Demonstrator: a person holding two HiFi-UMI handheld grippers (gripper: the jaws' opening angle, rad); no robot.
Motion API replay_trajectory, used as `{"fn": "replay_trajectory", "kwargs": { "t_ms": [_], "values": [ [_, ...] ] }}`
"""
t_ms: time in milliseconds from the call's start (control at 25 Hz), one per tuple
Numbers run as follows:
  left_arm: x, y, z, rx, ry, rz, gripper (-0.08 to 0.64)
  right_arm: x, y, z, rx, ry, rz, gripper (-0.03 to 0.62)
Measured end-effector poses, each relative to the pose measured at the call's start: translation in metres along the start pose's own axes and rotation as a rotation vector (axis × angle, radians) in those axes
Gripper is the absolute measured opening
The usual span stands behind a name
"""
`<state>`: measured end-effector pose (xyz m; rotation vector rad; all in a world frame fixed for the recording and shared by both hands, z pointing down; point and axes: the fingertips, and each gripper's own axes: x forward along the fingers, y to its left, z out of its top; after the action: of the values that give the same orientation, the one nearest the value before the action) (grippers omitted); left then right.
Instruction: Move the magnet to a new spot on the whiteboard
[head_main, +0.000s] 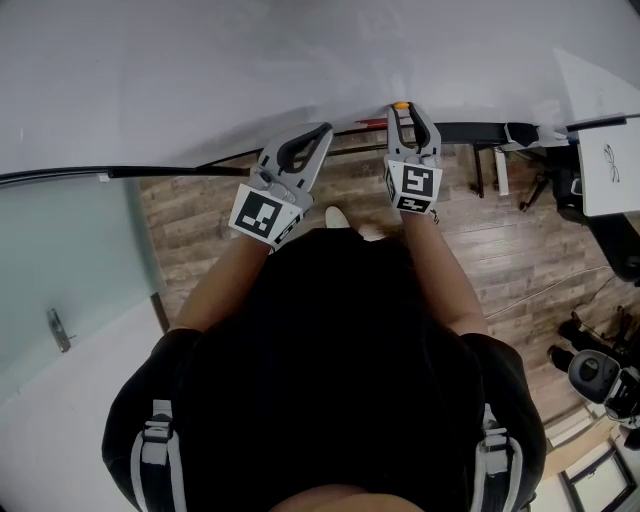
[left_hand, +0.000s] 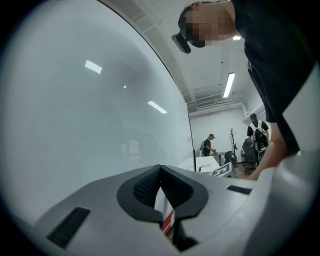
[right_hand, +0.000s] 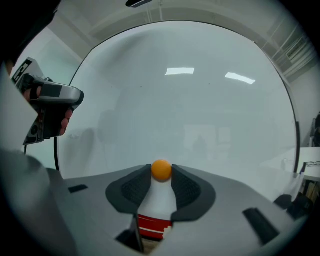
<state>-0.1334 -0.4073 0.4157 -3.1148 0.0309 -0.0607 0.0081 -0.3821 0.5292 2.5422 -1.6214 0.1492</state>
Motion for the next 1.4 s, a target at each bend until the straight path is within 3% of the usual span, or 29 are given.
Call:
{"fn": "replay_trajectory", "kwargs": {
  "t_ms": [760,1400],
  "values": [
    [-0.010,0.005,-0.002,-0.018,-0.019,0.009,0.005,-0.012,0.011,0.008,0.019,0.010,0.091,0.117],
    [-0.021,0.011,-0.007,-0.040,-0.017,0.006,0.005,-0.060,0.028,0.058,0.059,0.015,0.207,0.117]
  ]
}}
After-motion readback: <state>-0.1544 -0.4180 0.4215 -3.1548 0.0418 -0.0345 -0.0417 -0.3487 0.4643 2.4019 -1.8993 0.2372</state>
